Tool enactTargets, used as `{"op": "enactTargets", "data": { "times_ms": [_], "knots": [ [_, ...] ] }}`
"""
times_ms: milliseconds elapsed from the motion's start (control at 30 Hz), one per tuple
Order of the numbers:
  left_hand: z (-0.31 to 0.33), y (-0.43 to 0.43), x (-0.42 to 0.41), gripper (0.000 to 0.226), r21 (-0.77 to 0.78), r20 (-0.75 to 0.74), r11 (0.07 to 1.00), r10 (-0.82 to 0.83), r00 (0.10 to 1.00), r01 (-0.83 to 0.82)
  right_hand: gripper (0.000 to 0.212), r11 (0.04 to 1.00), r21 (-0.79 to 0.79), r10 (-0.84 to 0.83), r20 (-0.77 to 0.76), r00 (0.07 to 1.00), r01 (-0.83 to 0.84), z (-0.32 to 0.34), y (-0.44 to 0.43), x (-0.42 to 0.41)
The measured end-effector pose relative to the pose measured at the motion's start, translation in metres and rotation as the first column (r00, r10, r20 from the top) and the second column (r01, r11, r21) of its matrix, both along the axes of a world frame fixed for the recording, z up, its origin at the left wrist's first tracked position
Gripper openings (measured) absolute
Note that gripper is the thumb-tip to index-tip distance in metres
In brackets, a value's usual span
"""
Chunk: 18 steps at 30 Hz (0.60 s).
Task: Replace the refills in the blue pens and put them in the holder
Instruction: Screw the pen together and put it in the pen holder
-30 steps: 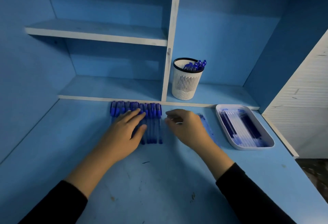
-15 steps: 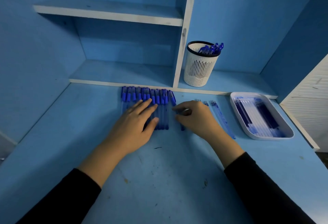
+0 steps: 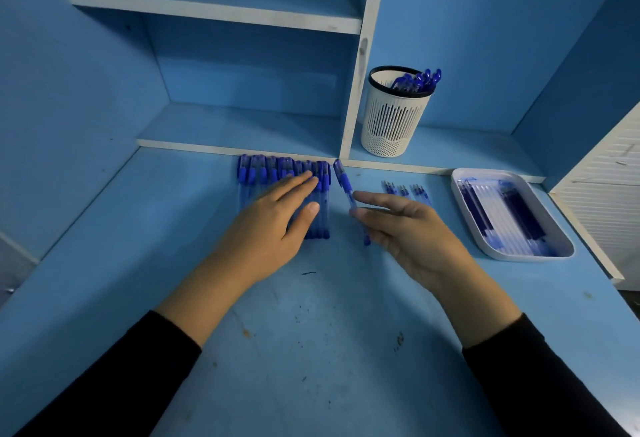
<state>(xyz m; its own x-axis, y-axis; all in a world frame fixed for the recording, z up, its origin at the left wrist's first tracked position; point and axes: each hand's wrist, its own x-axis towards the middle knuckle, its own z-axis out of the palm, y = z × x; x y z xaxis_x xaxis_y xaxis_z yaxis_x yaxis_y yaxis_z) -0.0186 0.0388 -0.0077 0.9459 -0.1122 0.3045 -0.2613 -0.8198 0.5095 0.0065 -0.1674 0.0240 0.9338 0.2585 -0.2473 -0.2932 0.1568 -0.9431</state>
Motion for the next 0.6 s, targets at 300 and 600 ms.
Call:
{"op": "enactTargets", "data": {
  "times_ms": [300, 600],
  "knots": [
    [0.016, -0.036, -0.014, 0.039, -0.776, -0.076, 0.631, -0.081, 0.994, -0.008, 0.025, 0.999, 0.034, -0.028, 0.164, 0.986, 0.022, -0.004, 0.009, -0.044],
    [0.027, -0.042, -0.023, 0.035, -0.885, 0.034, 0.464, -0.001, 0.999, 0.031, 0.020, 0.998, -0.029, -0.047, 0.340, 0.939, 0.060, -0.001, 0.007, -0.051]
  ]
}}
